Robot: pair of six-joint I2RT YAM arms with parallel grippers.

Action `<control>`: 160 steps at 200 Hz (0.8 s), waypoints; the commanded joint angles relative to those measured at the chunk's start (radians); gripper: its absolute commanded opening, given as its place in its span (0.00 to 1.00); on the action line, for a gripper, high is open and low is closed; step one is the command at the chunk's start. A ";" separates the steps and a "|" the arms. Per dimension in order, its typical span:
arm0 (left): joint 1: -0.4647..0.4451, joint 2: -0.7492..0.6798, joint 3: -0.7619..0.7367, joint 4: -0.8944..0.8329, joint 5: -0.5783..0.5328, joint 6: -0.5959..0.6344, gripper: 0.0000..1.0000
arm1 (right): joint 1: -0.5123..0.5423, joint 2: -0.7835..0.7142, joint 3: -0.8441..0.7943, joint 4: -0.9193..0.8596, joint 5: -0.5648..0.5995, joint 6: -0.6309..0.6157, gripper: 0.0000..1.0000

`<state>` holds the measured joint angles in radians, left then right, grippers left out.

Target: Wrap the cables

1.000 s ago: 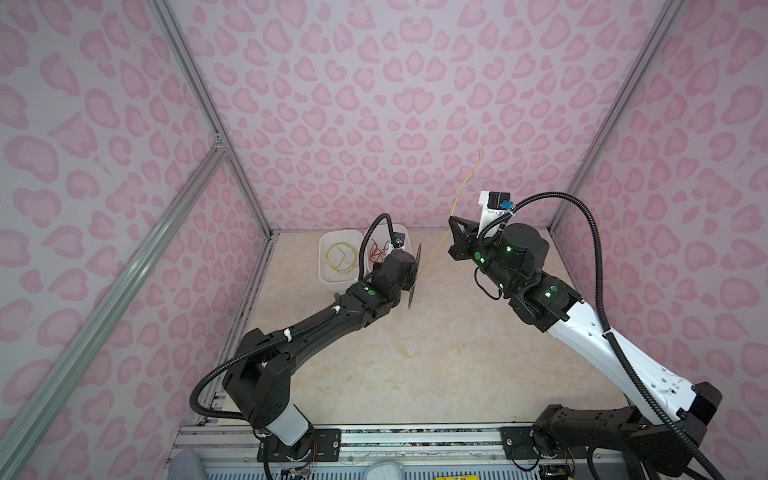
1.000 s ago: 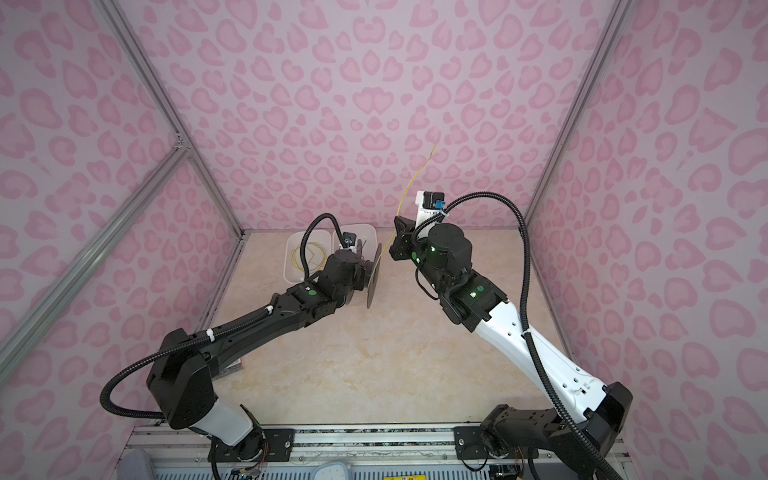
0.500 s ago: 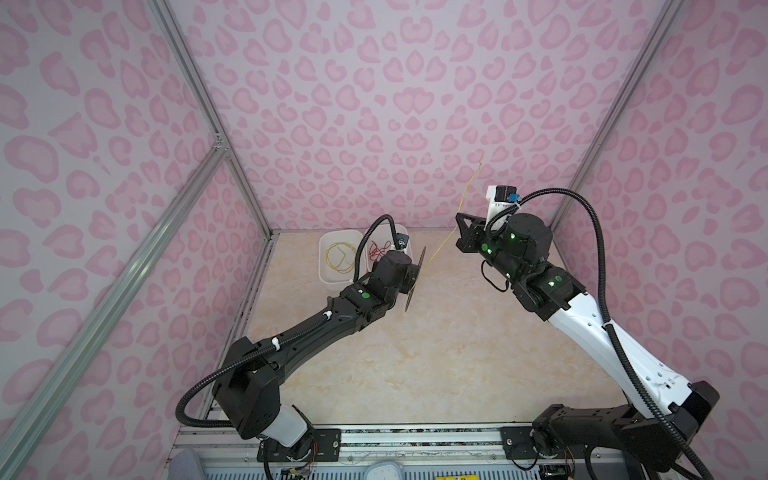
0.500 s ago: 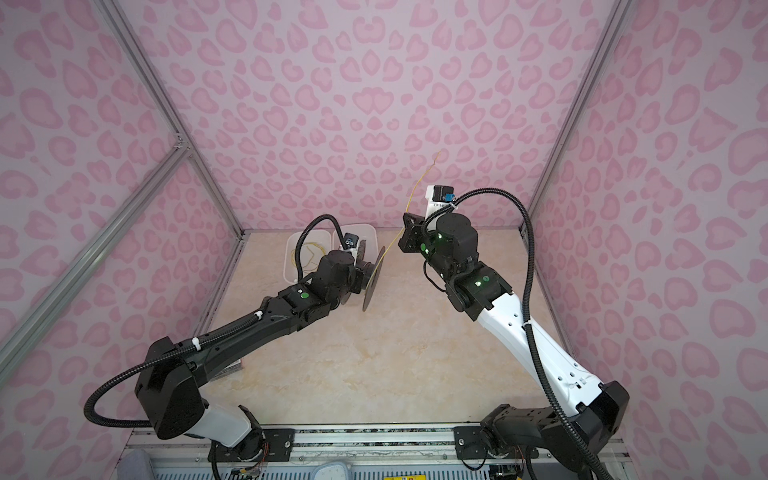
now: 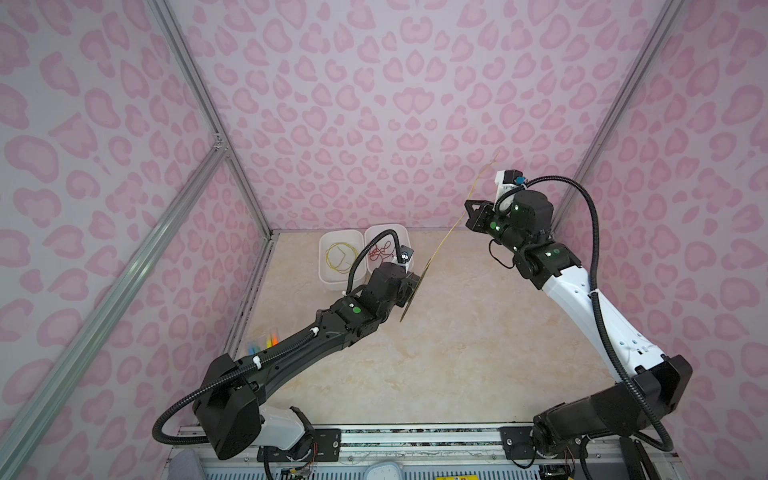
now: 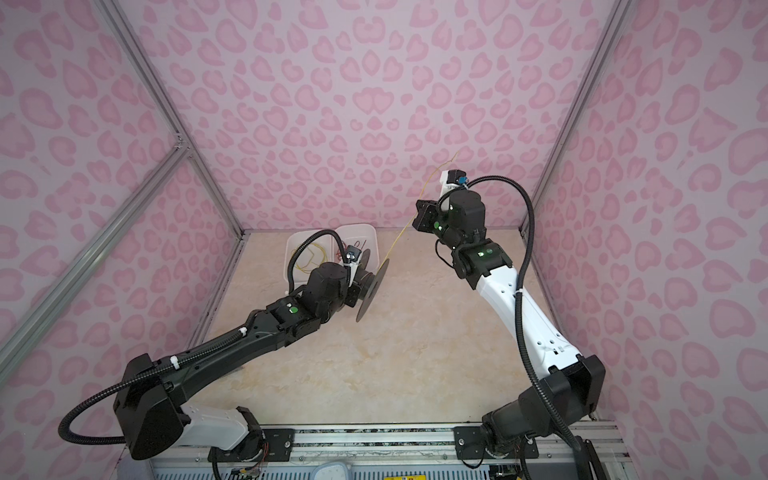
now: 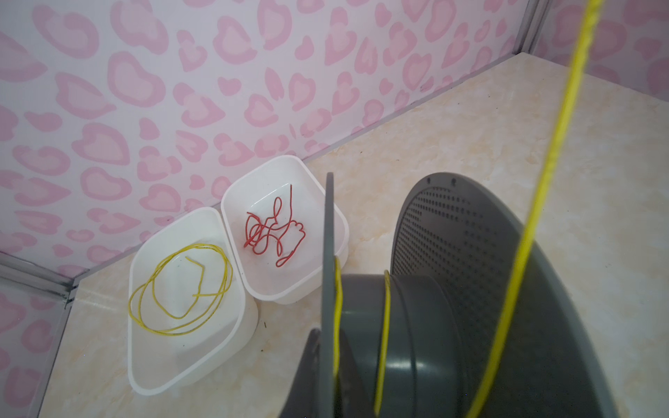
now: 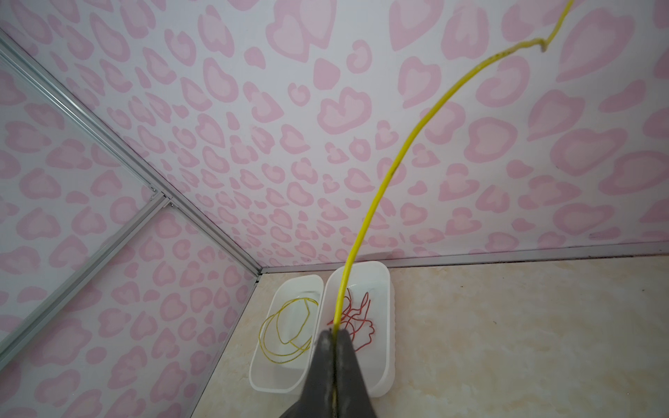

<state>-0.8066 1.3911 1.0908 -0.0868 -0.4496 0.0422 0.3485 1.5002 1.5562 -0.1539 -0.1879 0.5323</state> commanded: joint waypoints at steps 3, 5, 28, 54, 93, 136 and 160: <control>-0.014 -0.035 -0.032 -0.051 -0.018 0.078 0.04 | -0.042 0.031 0.021 0.121 0.006 0.023 0.00; -0.016 -0.038 -0.033 -0.052 -0.016 0.079 0.04 | -0.044 0.033 0.021 0.121 0.006 0.025 0.00; -0.041 -0.070 -0.062 -0.056 -0.003 0.098 0.04 | -0.074 0.047 0.021 0.133 -0.010 0.042 0.00; -0.066 -0.111 -0.097 -0.049 0.007 0.105 0.04 | -0.092 0.060 0.010 0.140 -0.019 0.052 0.00; -0.082 -0.165 -0.143 -0.046 0.011 0.119 0.04 | -0.145 0.075 -0.062 0.225 -0.048 0.129 0.00; -0.088 -0.231 -0.178 -0.004 0.073 0.126 0.04 | -0.185 0.101 -0.185 0.347 -0.073 0.243 0.00; -0.088 -0.250 -0.166 0.007 0.091 0.142 0.04 | -0.187 0.112 -0.265 0.420 -0.064 0.306 0.00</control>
<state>-0.8948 1.1667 0.9131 -0.1337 -0.3908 0.1581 0.1574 1.5974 1.3502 0.1150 -0.2768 0.7532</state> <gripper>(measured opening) 0.082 0.049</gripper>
